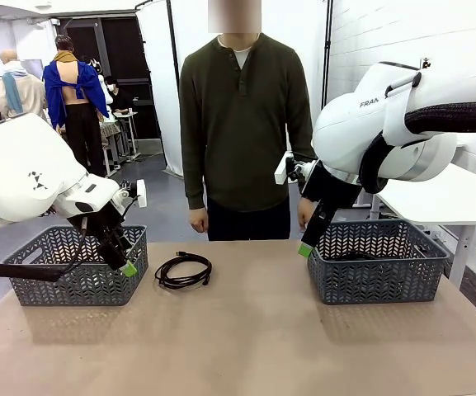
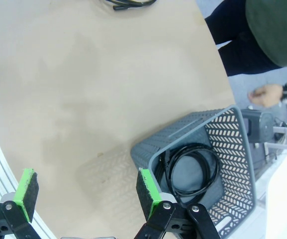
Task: Organize the cables according to human instructions.
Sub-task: Pick up a bundle of cables and place it in the basket indicated by the human.
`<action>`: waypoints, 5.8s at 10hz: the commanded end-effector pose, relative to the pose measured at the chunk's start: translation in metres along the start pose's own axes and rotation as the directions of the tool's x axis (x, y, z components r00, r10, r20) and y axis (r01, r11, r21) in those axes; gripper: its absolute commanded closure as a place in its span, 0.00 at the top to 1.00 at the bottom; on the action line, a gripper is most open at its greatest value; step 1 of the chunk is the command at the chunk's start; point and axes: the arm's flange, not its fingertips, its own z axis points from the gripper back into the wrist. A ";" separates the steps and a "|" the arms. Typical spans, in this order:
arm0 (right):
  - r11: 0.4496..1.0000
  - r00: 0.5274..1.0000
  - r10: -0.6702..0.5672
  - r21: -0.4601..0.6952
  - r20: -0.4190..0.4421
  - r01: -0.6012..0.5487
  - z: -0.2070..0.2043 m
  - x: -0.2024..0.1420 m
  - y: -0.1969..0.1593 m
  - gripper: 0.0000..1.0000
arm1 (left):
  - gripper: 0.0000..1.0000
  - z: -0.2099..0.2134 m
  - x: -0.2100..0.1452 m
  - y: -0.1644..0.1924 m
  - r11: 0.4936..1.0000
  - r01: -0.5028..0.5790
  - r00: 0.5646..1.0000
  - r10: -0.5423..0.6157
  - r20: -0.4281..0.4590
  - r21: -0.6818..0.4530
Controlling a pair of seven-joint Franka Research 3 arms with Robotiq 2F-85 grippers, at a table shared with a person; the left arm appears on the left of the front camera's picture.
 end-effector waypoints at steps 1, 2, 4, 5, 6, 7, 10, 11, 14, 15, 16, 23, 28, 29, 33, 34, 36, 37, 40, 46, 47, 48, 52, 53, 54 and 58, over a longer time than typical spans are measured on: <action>1.000 1.000 -0.001 -0.009 -0.001 0.001 -0.001 -0.001 0.000 1.00 | 1.00 0.002 0.001 0.001 1.000 0.000 1.000 0.000 -0.001 0.004; 1.000 1.000 -0.001 -0.009 -0.001 0.001 -0.001 -0.001 0.000 1.00 | 1.00 0.002 0.001 0.001 1.000 0.000 1.000 0.000 -0.001 0.004; 1.000 1.000 -0.001 -0.009 -0.001 0.001 -0.001 -0.001 0.000 1.00 | 1.00 0.002 0.001 0.001 1.000 0.000 1.000 0.000 -0.001 0.004; 1.000 1.000 -0.001 -0.009 -0.001 0.001 -0.001 -0.001 0.000 1.00 | 1.00 0.002 0.001 0.001 1.000 0.000 1.000 0.000 -0.001 0.004; 1.000 1.000 -0.001 -0.009 -0.001 0.001 -0.001 -0.001 0.000 1.00 | 1.00 0.002 0.001 0.001 1.000 0.000 1.000 0.000 -0.001 0.004; 1.000 1.000 -0.001 -0.009 -0.001 0.001 -0.001 -0.001 0.000 1.00 | 1.00 0.002 0.001 0.001 1.000 0.000 1.000 0.000 -0.001 0.004; 1.000 1.000 -0.001 -0.009 -0.001 0.001 -0.001 -0.001 0.000 1.00 | 1.00 0.002 0.001 0.001 1.000 0.000 1.000 0.000 -0.001 0.004; 1.000 1.000 -0.001 -0.009 -0.001 0.001 -0.001 -0.001 0.000 1.00 | 1.00 0.002 0.001 0.001 1.000 0.000 1.000 0.000 -0.001 0.004; 1.000 1.000 -0.001 -0.009 -0.001 0.001 -0.001 -0.001 0.000 1.00 | 1.00 0.002 0.001 0.001 1.000 0.000 1.000 0.000 -0.001 0.004; 1.000 1.000 -0.001 -0.009 -0.001 0.001 -0.001 -0.001 0.000 1.00 | 1.00 0.002 0.001 0.001 1.000 0.000 1.000 0.000 -0.001 0.004; 1.000 1.000 -0.001 -0.009 -0.001 0.001 -0.001 -0.001 0.000 1.00 | 1.00 0.002 0.001 0.001 1.000 0.000 1.000 0.000 -0.001 0.004; 0.955 0.950 -0.291 -0.091 -0.113 0.282 -0.013 0.087 -0.021 1.00 | 1.00 0.002 0.001 0.001 1.000 0.000 1.000 0.000 -0.001 0.004; 0.844 0.841 -0.534 -0.124 -0.089 0.522 -0.065 0.166 -0.049 1.00 | 1.00 0.002 0.001 0.001 1.000 0.000 1.000 0.000 -0.001 0.004; 0.823 0.819 -0.566 -0.115 -0.092 0.556 -0.077 0.175 -0.052 1.00 | 1.00 0.002 0.001 0.001 1.000 0.000 1.000 0.000 -0.001 0.004; 0.795 0.785 -0.606 -0.154 -0.131 0.587 -0.108 0.194 -0.056 1.00 | 1.00 0.002 0.001 0.001 1.000 0.000 1.000 0.000 -0.001 0.004; 0.812 0.806 -0.583 -0.106 -0.102 0.574 -0.103 0.182 -0.056 1.00 | 1.00 0.002 0.001 0.001 1.000 0.000 1.000 0.000 -0.001 0.004; 0.812 0.806 -0.583 -0.106 -0.102 0.574 -0.103 0.182 -0.056 1.00 | 1.00 0.002 0.001 0.001 1.000 0.000 1.000 0.000 -0.001 0.004; 0.812 0.806 -0.583 -0.106 -0.102 0.574 -0.103 0.182 -0.056 1.00 | 1.00 0.002 0.001 0.001 1.000 0.000 1.000 0.000 -0.001 0.004; 0.812 0.806 -0.583 -0.106 -0.102 0.574 -0.103 0.182 -0.056 1.00 | 1.00 0.002 0.001 0.001 1.000 0.000 1.000 0.000 -0.001 0.004; 0.702 0.701 -0.710 -0.133 -0.064 0.699 -0.152 0.216 -0.066 1.00 | 1.00 0.002 0.001 0.001 1.000 0.000 1.000 0.000 -0.001 0.004; 0.674 0.670 -0.738 -0.126 -0.072 0.728 -0.162 0.221 -0.067 1.00 | 1.00 0.002 0.001 0.001 1.000 0.000 1.000 0.000 -0.001 0.004; 0.647 0.641 -0.762 -0.129 -0.089 0.751 -0.172 0.225 -0.068 1.00 | 1.00 0.002 0.001 0.001 1.000 0.000 1.000 0.000 -0.001 0.004; 0.595 0.577 -0.804 -0.180 -0.144 0.783 -0.211 0.238 -0.074 1.00 | 1.00 0.002 0.001 0.001 1.000 0.000 1.000 0.000 -0.001 0.004; 0.603 0.584 -0.798 -0.188 -0.152 0.775 -0.220 0.243 -0.074 1.00 | 1.00 0.002 0.001 0.001 1.000 0.000 1.000 0.000 -0.001 0.004; 0.603 0.586 -0.798 -0.203 -0.142 0.771 -0.228 0.246 -0.074 1.00 | 1.00 0.002 0.001 0.001 1.000 0.000 1.000 0.000 -0.001 0.004; 0.572 0.560 -0.820 -0.213 -0.119 0.792 -0.253 0.250 -0.076 1.00 | 1.00 0.002 0.001 0.001 1.000 0.000 1.000 0.000 -0.001 0.004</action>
